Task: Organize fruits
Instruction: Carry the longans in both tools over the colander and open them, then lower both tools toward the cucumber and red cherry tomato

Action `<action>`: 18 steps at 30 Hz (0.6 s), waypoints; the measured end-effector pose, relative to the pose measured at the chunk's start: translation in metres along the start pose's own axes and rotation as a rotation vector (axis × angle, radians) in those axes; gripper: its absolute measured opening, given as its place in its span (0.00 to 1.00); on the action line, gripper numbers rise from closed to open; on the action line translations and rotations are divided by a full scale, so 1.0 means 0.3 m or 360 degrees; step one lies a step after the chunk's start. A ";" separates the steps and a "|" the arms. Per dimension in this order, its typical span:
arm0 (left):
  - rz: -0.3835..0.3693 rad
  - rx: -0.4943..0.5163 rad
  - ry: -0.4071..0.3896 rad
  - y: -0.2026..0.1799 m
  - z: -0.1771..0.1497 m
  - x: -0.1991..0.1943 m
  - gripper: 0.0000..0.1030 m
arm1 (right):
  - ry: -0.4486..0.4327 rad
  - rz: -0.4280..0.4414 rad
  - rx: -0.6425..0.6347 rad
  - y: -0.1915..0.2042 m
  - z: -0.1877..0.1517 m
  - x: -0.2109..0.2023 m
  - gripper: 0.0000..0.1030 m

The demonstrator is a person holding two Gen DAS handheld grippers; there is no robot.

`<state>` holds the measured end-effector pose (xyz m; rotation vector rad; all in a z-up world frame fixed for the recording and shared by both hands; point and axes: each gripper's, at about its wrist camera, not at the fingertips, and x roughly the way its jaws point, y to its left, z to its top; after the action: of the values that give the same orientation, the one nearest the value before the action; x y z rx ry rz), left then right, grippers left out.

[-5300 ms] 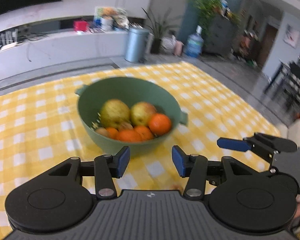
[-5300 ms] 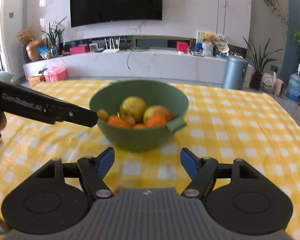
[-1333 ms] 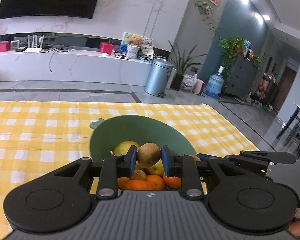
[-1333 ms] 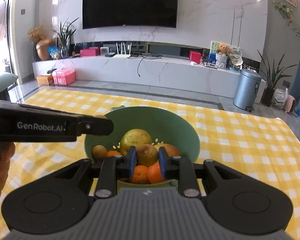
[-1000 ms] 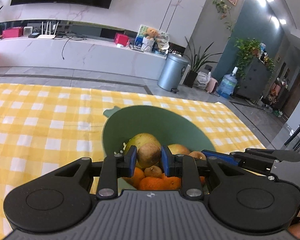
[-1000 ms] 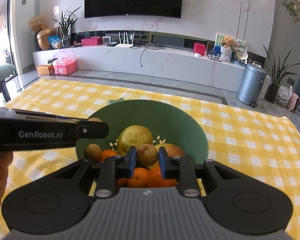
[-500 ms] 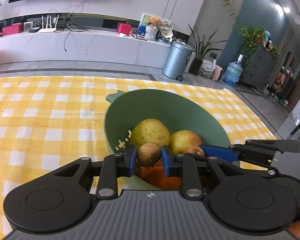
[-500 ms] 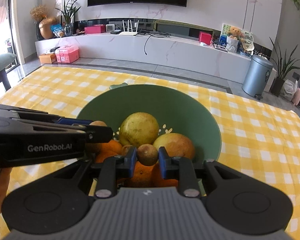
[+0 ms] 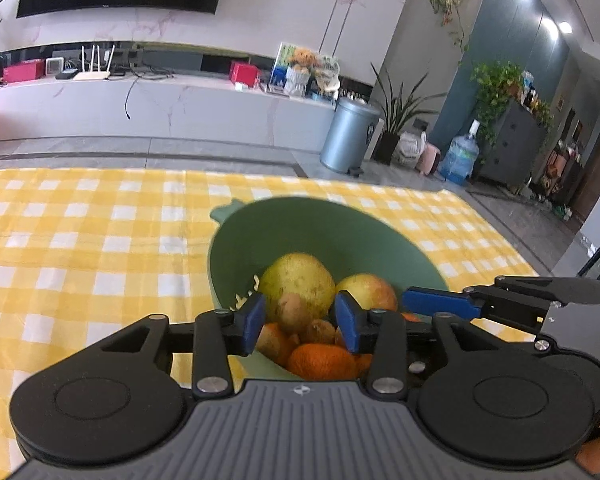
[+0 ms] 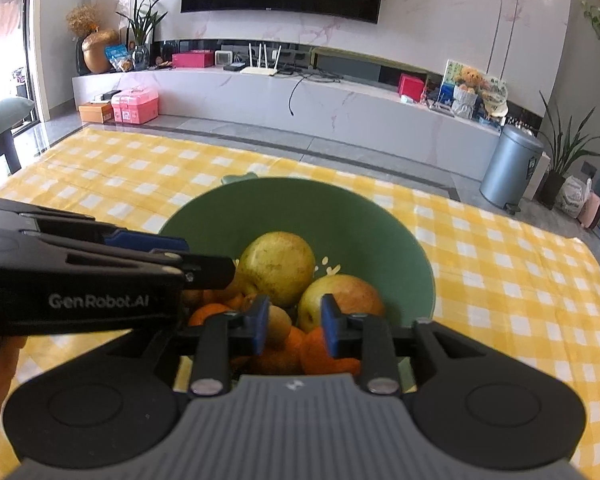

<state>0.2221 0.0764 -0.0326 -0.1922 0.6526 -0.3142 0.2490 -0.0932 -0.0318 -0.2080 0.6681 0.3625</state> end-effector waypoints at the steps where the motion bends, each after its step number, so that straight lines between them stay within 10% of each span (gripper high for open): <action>1: -0.0003 -0.0009 -0.0022 0.002 0.004 -0.008 0.47 | -0.0017 -0.0006 0.0000 0.000 0.002 -0.007 0.36; 8: -0.0025 -0.0019 -0.0084 0.014 0.028 -0.071 0.52 | -0.0155 -0.0088 0.0022 0.005 0.000 -0.078 0.59; 18: -0.0038 0.0026 -0.0096 0.011 0.017 -0.131 0.55 | -0.0280 -0.0082 0.0196 0.005 -0.122 -0.232 0.62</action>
<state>0.1966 0.0935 -0.0074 -0.1930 0.5883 -0.3355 0.1770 -0.1209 -0.0156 -0.0746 0.5084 0.2853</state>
